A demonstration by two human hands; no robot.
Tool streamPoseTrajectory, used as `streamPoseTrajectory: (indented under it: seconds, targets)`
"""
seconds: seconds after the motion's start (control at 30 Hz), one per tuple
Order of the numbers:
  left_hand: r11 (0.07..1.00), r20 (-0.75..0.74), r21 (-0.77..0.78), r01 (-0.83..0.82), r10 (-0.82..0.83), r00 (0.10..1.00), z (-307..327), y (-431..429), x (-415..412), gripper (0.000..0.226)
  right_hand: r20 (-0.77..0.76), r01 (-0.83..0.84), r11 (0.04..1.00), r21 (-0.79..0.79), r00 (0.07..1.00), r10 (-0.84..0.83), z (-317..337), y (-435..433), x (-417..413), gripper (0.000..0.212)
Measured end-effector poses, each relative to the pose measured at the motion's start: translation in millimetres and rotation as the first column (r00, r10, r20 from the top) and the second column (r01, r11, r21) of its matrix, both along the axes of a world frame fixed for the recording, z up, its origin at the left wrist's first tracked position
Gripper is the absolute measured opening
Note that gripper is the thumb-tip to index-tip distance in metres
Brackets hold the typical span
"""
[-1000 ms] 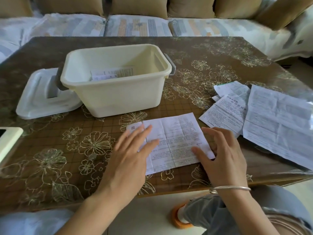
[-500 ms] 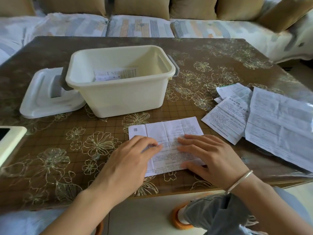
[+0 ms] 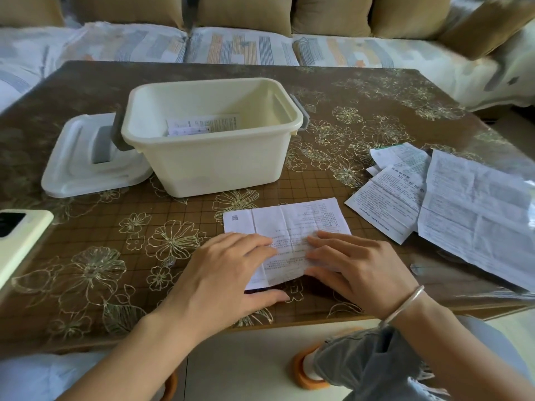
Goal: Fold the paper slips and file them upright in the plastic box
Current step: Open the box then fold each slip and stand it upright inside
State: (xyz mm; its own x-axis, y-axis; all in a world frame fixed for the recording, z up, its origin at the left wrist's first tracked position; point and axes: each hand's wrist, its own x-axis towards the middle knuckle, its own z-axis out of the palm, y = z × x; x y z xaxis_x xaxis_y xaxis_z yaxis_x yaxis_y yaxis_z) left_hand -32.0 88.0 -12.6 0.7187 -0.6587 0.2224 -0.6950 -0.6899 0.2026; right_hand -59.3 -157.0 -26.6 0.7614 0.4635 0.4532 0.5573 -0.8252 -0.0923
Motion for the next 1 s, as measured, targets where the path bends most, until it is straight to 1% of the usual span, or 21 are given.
streamPoseTrajectory:
  seconds: [0.07, 0.13, 0.17, 0.2, 0.23, 0.33, 0.43, 0.47, 0.5, 0.57, 0.67, 0.73, 0.87, 1.0]
  targets:
    - [1.000, 0.005, -0.006, 0.003, -0.003, 1.000, 0, -1, 0, 0.061, 0.015, -0.016, 1.000, 0.015, 1.000, 0.016, 2, 0, 1, 0.034]
    - [0.999, 0.013, -0.040, 0.001, 0.000, 1.000, -2, -1, 0, 0.041, 0.008, -0.034, 0.999, 0.016, 0.999, 0.033, 5, 0, 1, 0.035]
    - [0.998, 0.017, -0.060, -0.005, 0.006, 1.000, -4, -1, 1, 0.036, -0.005, -0.032, 0.999, 0.023, 0.999, 0.032, 6, 1, 0, 0.038]
    - [0.997, 0.001, -0.074, -0.019, 0.019, 1.000, -4, 0, 2, 0.038, -0.027, -0.017, 0.999, 0.046, 0.999, 0.018, 8, 2, 0, 0.043]
    - [0.995, -0.023, -0.098, -0.034, 0.032, 0.999, -4, 1, 2, 0.039, -0.059, 0.010, 0.996, 0.085, 0.998, -0.005, 11, 3, -1, 0.047]
    - [0.972, -0.127, -0.215, -0.096, 0.070, 0.989, 4, 8, 3, 0.026, -0.197, 0.114, 0.958, 0.263, 0.978, -0.063, 21, 0, -1, 0.054]
    - [0.951, -0.226, -0.262, -0.161, 0.102, 0.969, 10, 17, 7, 0.017, -0.347, 0.218, 0.835, 0.505, 0.937, -0.035, 26, -8, -2, 0.057]
    - [0.942, -0.263, -0.280, -0.186, 0.111, 0.958, 11, 19, 9, 0.015, -0.381, 0.267, 0.803, 0.533, 0.923, -0.055, 25, -9, -1, 0.053]
    - [0.929, -0.299, -0.304, -0.211, 0.117, 0.947, 11, 20, 11, 0.014, -0.404, 0.319, 0.785, 0.530, 0.909, -0.097, 24, -9, -2, 0.048]
    - [0.901, -0.324, -0.341, -0.270, 0.157, 0.933, 9, 20, 13, 0.011, -0.429, 0.412, 0.760, 0.502, 0.882, -0.195, 19, -6, -1, 0.038]
    - [0.873, -0.301, -0.334, -0.356, 0.260, 0.918, 5, 14, 14, 0.013, -0.437, 0.492, 0.724, 0.484, 0.853, -0.287, 11, 2, 1, 0.044]
    - [0.859, -0.271, -0.325, -0.396, 0.317, 0.909, 2, 11, 15, 0.020, -0.433, 0.516, 0.716, 0.470, 0.842, -0.323, 8, 6, 2, 0.047]
    - [0.866, -0.141, -0.263, -0.426, 0.402, 0.905, -6, 7, 16, 0.040, -0.373, 0.546, 0.742, 0.388, 0.830, -0.416, 1, 11, 4, 0.051]
    - [0.886, -0.033, -0.251, -0.390, 0.395, 0.918, -11, 5, 13, 0.056, -0.291, 0.470, 0.805, 0.362, 0.877, -0.382, -6, 12, 6, 0.056]
